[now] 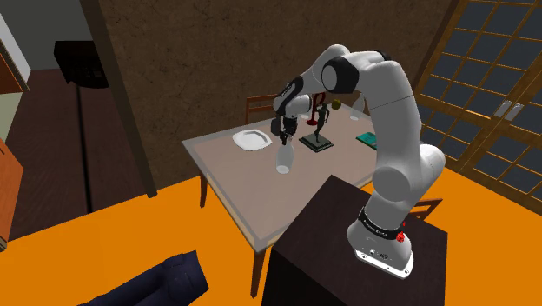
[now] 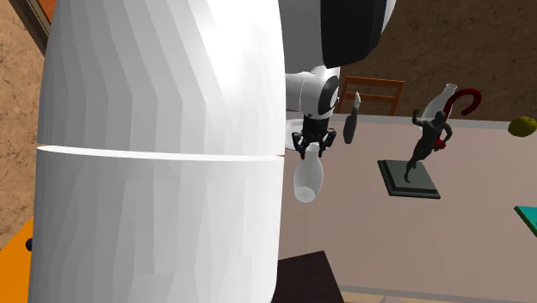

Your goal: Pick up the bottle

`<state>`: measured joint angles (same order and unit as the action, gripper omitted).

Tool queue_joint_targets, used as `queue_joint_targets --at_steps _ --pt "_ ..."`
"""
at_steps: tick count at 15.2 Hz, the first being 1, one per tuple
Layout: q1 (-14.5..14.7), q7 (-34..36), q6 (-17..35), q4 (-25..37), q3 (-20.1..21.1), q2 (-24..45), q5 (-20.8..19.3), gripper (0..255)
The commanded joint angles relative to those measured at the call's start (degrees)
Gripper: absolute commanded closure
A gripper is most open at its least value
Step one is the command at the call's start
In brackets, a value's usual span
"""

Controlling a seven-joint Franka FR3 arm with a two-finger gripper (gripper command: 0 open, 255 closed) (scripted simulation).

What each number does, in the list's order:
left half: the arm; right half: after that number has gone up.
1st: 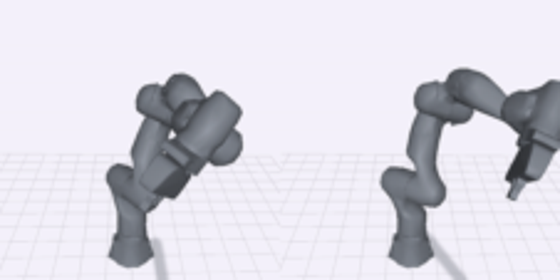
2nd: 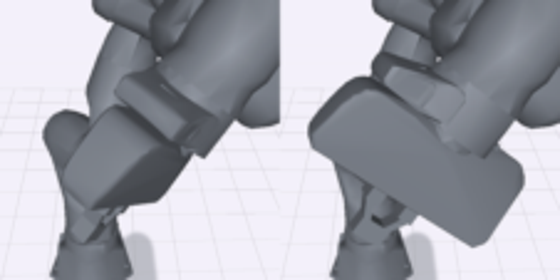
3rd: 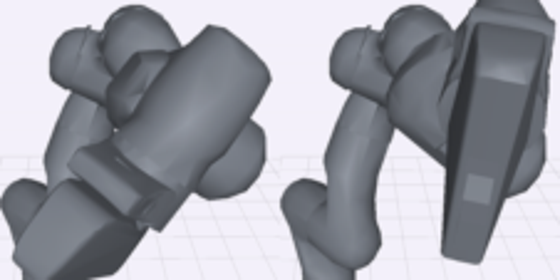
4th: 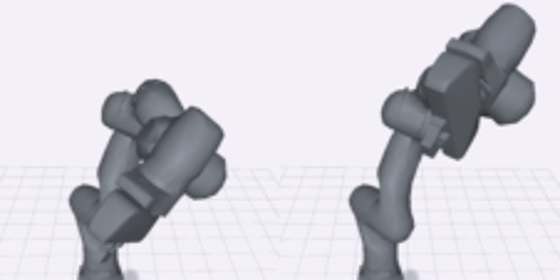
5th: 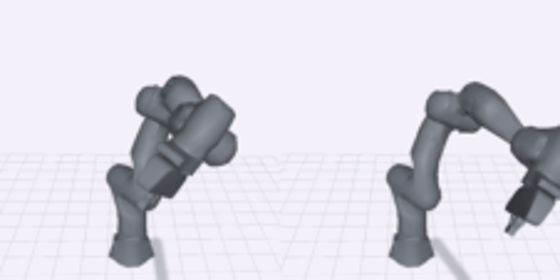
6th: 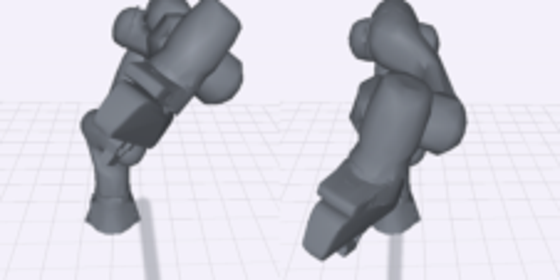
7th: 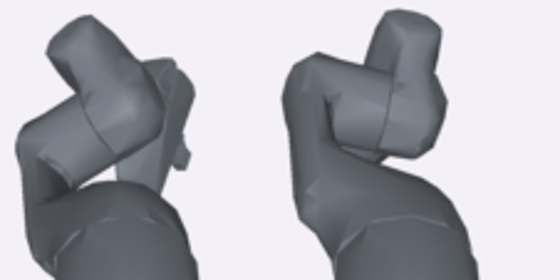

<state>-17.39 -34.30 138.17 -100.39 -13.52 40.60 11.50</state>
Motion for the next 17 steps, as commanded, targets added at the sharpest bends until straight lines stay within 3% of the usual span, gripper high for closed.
queue_joint_targets --at_steps 1,17 --pt "0.0 0.0 0.0 -0.1 0.0 0.1 0.0 255" --pt "1.2 1.1 -7.1 -0.5 -1.7 -7.6 -2.1 255"
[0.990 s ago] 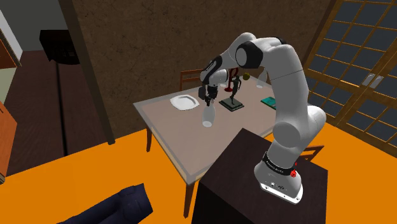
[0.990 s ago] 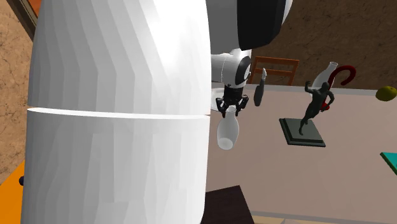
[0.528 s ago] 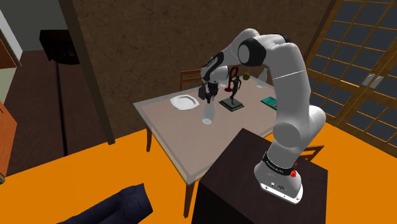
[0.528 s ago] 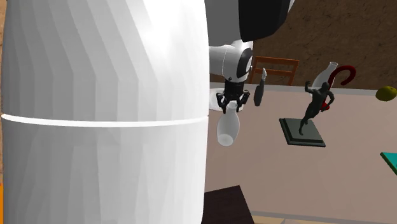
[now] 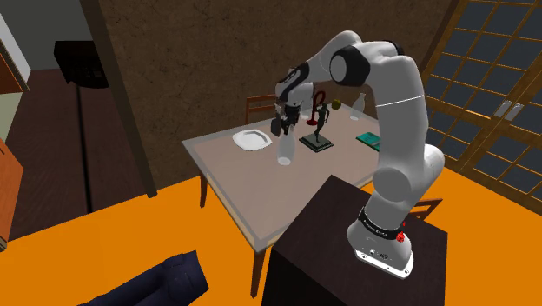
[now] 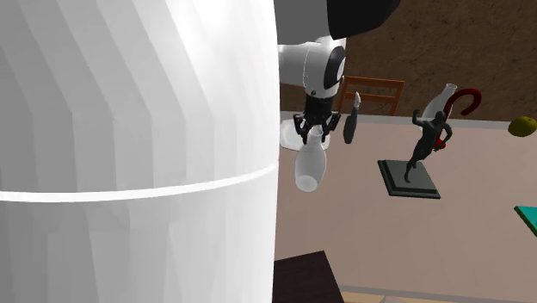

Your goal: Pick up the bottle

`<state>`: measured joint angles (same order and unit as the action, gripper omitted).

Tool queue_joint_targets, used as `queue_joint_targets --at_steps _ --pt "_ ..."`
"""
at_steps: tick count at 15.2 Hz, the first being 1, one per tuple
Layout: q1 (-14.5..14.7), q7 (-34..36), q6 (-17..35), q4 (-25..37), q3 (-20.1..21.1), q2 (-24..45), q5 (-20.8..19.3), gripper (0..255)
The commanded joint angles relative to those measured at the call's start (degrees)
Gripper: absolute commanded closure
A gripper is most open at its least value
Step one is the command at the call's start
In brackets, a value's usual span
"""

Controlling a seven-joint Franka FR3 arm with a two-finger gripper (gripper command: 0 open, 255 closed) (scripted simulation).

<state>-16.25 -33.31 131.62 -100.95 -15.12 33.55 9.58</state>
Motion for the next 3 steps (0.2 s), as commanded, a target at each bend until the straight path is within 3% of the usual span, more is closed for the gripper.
queue_joint_targets --at_steps 1,3 --pt "0.2 0.2 -1.0 0.1 -0.2 -1.0 -0.3 255" --pt "0.2 0.2 -1.1 0.1 -0.2 -1.1 -0.3 255"
